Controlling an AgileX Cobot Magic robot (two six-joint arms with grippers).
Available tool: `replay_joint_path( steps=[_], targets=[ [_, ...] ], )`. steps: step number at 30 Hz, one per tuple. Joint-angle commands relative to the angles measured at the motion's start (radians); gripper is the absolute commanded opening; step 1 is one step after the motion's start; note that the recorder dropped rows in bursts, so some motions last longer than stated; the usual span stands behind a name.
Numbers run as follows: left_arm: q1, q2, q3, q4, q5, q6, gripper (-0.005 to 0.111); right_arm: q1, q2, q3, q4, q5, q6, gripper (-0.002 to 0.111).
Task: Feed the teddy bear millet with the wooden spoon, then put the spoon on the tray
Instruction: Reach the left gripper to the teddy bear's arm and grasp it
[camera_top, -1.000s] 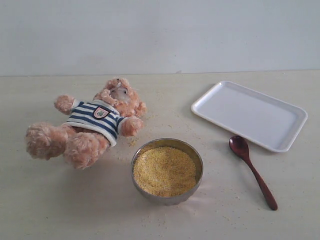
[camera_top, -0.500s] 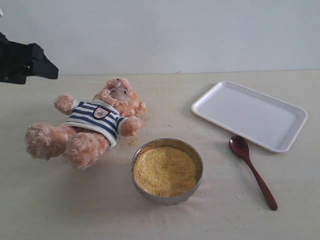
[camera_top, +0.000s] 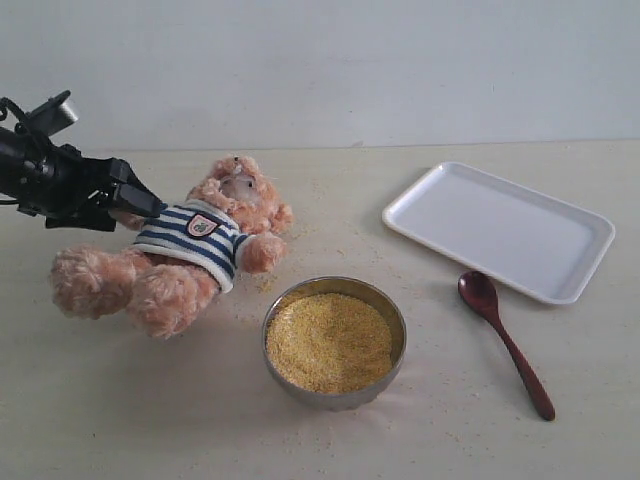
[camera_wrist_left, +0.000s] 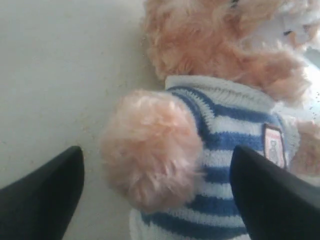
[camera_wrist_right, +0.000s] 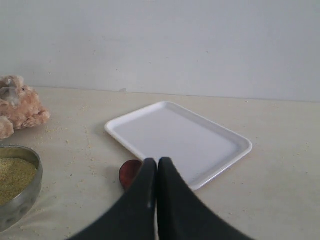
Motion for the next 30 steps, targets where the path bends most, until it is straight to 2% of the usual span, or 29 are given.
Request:
replay_joint_path(
  steps=[1, 9, 16, 24, 26, 27, 30],
  targets=[
    [0.002, 0.030, -0.007, -0.014, 0.019, 0.010, 0.075, 0.001, -0.005, 0.005, -0.001, 0.000, -0.001, 0.001],
    [-0.017, 0.031, -0.007, -0.148, 0.117, 0.178, 0.075, 0.001, -0.005, 0.005, -0.001, 0.000, -0.001, 0.001],
    [-0.061, 0.069, -0.007, -0.151, 0.062, 0.179, 0.096, 0.001, -0.005, 0.005, -0.001, 0.000, -0.001, 0.001],
    [-0.094, 0.183, -0.007, -0.173, 0.024, 0.179, 0.095, 0.001, -0.005, 0.005, -0.001, 0.000, -0.001, 0.001],
    [-0.094, 0.195, -0.007, -0.183, 0.024, 0.179, 0.090, 0.001, -0.005, 0.005, -0.001, 0.000, 0.000, 0.001],
    [-0.092, 0.197, -0.007, -0.183, 0.017, 0.179, 0.084, 0.001, -0.005, 0.005, -0.001, 0.000, 0.000, 0.001],
    [-0.081, 0.193, -0.007, -0.178, 0.017, 0.163, 0.048, 0.001, -0.005, 0.005, -0.001, 0.000, 0.000, 0.001]
  ],
)
